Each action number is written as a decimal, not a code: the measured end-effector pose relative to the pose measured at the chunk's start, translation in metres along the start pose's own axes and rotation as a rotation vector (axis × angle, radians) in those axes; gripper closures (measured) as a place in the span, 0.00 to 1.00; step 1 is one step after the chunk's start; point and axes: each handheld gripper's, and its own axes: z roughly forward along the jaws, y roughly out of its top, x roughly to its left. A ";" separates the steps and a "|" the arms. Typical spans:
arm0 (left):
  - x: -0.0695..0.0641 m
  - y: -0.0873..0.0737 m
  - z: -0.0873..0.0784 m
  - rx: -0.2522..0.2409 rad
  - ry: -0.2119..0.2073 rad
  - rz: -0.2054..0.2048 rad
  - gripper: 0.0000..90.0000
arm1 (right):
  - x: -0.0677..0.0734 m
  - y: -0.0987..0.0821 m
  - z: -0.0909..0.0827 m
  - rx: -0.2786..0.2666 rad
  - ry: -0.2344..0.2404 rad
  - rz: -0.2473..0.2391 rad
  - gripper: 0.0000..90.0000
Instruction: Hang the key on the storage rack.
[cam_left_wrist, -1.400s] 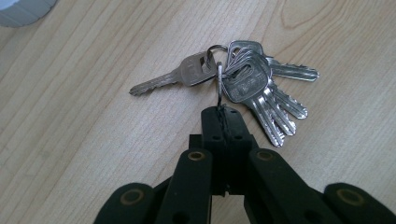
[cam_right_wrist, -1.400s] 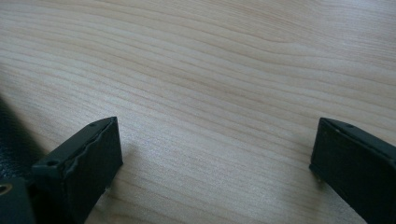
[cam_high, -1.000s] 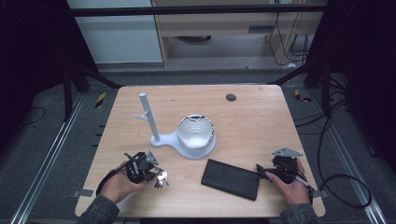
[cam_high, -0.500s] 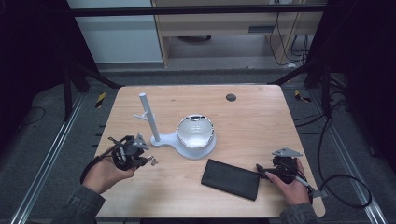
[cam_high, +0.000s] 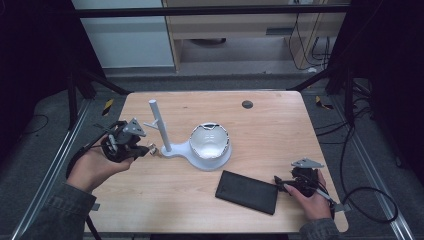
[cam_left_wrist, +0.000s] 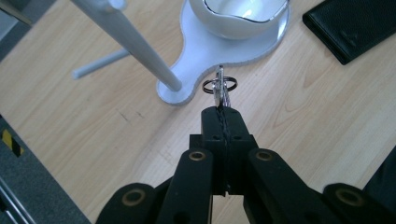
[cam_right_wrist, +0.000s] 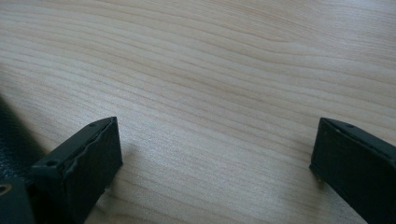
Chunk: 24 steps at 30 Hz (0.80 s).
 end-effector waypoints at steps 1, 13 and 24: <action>0.004 0.001 -0.004 -0.008 0.002 -0.012 1.00 | 0.000 0.000 0.000 0.000 0.000 0.000 0.02; 0.015 0.011 -0.022 -0.033 0.020 -0.022 1.00 | 0.000 0.000 0.000 0.001 0.000 0.001 0.02; 0.023 0.023 -0.024 -0.010 0.030 -0.029 1.00 | 0.000 0.000 0.000 0.001 0.000 0.000 0.02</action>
